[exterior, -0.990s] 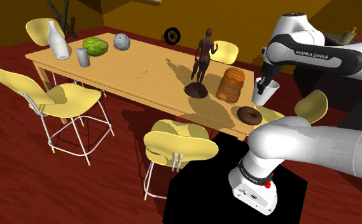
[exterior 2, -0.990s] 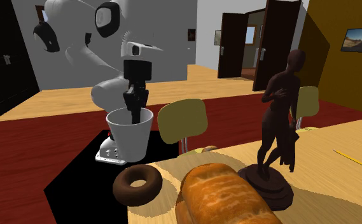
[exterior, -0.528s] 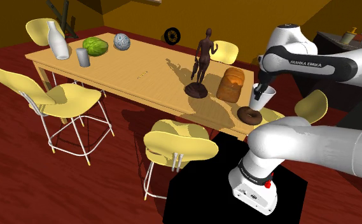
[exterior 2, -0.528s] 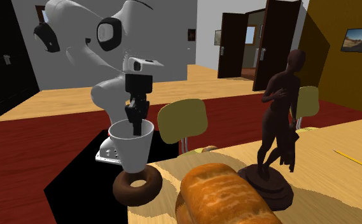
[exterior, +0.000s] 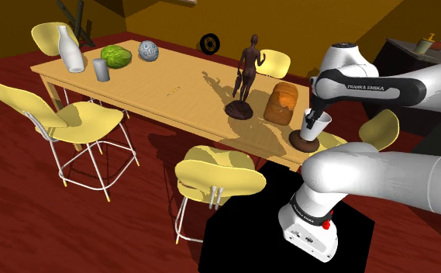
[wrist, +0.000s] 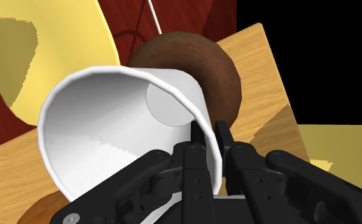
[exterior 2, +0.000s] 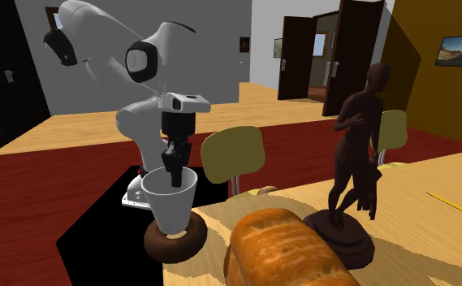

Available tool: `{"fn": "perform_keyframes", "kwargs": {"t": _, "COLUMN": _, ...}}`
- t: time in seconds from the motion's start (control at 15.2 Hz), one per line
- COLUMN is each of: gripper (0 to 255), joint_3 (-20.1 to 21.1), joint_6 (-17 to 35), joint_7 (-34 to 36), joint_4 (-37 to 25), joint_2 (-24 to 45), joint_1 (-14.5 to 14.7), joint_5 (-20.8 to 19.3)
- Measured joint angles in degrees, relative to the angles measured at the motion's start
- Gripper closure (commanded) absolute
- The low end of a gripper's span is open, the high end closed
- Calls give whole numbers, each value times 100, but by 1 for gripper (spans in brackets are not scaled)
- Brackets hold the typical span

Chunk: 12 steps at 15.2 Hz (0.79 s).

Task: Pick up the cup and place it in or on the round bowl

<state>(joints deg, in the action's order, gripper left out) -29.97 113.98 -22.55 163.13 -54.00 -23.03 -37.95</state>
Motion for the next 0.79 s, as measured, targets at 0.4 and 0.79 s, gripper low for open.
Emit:
{"fn": "perform_keyframes", "kwargs": {"t": 0.4, "gripper": 0, "joint_3": -5, "joint_6": 22, "joint_7": 10, "joint_4": 26, "joint_2": -3, "joint_1": -7, "joint_5": -12}}
{"fn": "perform_keyframes", "kwargs": {"t": 0.79, "gripper": 0, "joint_3": 62, "joint_6": -105, "joint_7": -17, "joint_4": -30, "joint_2": -84, "joint_1": 1, "joint_5": 50}}
